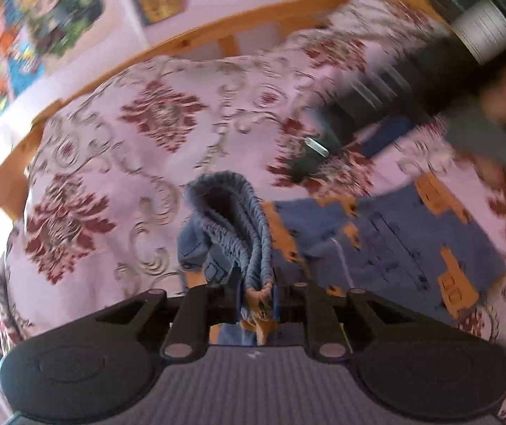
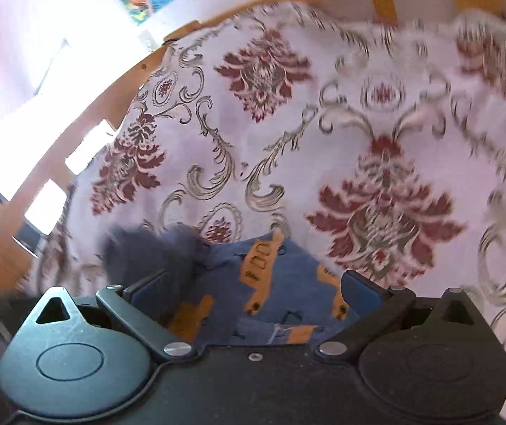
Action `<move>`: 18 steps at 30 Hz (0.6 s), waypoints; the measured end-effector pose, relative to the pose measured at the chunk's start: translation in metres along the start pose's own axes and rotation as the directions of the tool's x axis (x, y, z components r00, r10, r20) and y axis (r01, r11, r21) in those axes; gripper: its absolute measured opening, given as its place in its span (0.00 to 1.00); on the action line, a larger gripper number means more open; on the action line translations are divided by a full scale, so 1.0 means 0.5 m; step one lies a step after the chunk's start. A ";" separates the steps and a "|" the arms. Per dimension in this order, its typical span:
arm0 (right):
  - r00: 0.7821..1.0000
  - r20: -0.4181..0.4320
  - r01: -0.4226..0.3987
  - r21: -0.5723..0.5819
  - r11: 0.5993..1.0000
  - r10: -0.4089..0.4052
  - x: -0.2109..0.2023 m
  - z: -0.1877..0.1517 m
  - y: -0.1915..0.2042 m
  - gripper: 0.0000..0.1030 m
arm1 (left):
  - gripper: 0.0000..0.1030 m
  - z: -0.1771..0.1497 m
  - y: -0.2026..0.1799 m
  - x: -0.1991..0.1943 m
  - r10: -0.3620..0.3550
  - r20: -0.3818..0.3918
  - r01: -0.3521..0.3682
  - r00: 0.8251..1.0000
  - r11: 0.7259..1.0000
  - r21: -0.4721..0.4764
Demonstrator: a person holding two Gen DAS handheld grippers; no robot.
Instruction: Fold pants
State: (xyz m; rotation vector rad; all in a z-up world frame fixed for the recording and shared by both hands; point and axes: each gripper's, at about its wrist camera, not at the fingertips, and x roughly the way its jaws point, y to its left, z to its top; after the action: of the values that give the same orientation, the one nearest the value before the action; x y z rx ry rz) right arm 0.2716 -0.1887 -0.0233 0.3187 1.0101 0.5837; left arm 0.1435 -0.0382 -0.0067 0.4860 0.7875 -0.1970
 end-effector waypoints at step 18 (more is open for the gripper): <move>0.984 -0.153 -0.066 0.160 0.985 0.091 0.038 -0.051 0.000 0.73 | 0.18 -0.034 -0.155 0.003 0.082 0.035 -0.087 0.996 0.975 0.206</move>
State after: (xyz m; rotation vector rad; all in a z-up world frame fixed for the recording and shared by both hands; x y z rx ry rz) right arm 0.2571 -0.1776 -0.0496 0.4563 1.2052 0.6107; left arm 0.1069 -0.0977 -0.0448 0.7114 0.7221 -0.2068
